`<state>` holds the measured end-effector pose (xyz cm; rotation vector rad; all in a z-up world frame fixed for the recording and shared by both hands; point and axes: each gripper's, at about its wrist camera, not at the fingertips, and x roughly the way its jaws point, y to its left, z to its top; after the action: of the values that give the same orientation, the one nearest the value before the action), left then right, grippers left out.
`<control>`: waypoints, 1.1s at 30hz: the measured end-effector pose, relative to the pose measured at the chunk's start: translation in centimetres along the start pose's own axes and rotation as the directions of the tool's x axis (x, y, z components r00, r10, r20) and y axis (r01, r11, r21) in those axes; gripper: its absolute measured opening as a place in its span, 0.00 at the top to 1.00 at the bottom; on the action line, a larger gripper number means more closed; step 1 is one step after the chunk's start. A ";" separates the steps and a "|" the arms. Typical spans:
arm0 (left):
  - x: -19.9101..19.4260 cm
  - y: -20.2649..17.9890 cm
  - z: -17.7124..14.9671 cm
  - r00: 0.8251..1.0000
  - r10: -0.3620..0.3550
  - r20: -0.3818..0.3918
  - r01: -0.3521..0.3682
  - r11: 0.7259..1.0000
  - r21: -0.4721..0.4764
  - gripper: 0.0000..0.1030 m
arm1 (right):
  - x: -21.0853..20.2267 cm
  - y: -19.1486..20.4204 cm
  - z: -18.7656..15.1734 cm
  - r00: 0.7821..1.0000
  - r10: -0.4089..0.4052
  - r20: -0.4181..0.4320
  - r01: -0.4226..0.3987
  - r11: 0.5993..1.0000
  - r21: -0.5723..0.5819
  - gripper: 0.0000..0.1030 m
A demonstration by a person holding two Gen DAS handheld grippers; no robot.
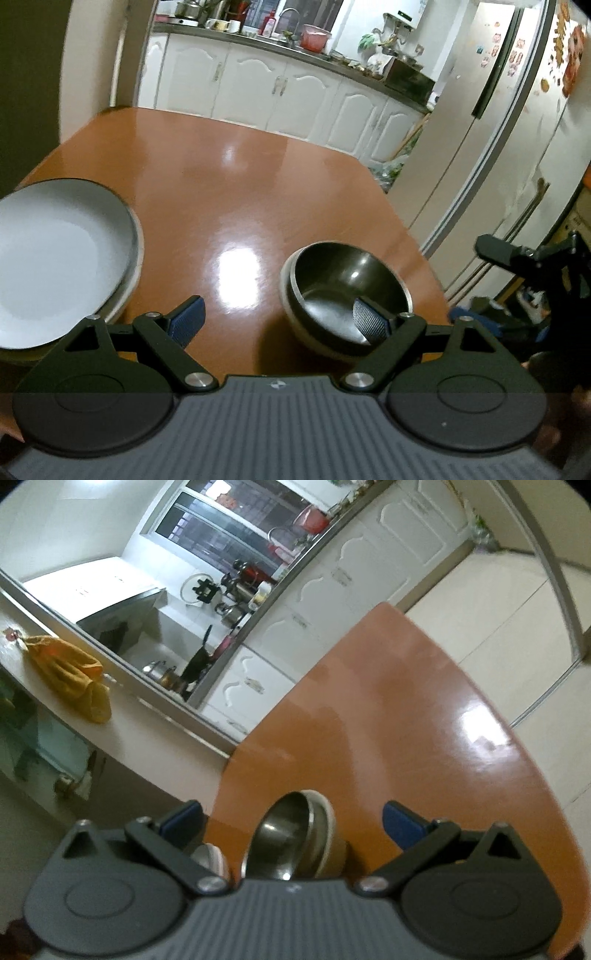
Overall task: Organize plates and bowls
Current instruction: 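Move both tools back to the bowl stack rim, then close both tools on the bowl stack rim and lift it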
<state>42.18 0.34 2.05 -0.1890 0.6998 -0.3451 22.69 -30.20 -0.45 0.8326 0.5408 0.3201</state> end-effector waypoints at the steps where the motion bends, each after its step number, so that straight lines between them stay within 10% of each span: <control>1: 0.3 -0.1 0.2 1.000 -0.008 -0.003 0.008 1.000 -0.006 0.00 | 0.3 0.1 0.0 1.000 0.006 -0.004 -0.006 1.000 0.002 0.00; 33: 2.5 -0.2 0.1 0.990 -0.094 -0.102 0.091 0.995 -0.030 0.50 | 4.5 -1.4 0.5 0.984 0.079 -0.162 -0.055 0.988 0.146 0.00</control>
<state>43.94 -0.79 0.68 -0.2295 0.8000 -0.4372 26.73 -29.26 -2.73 0.9676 0.6993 0.4199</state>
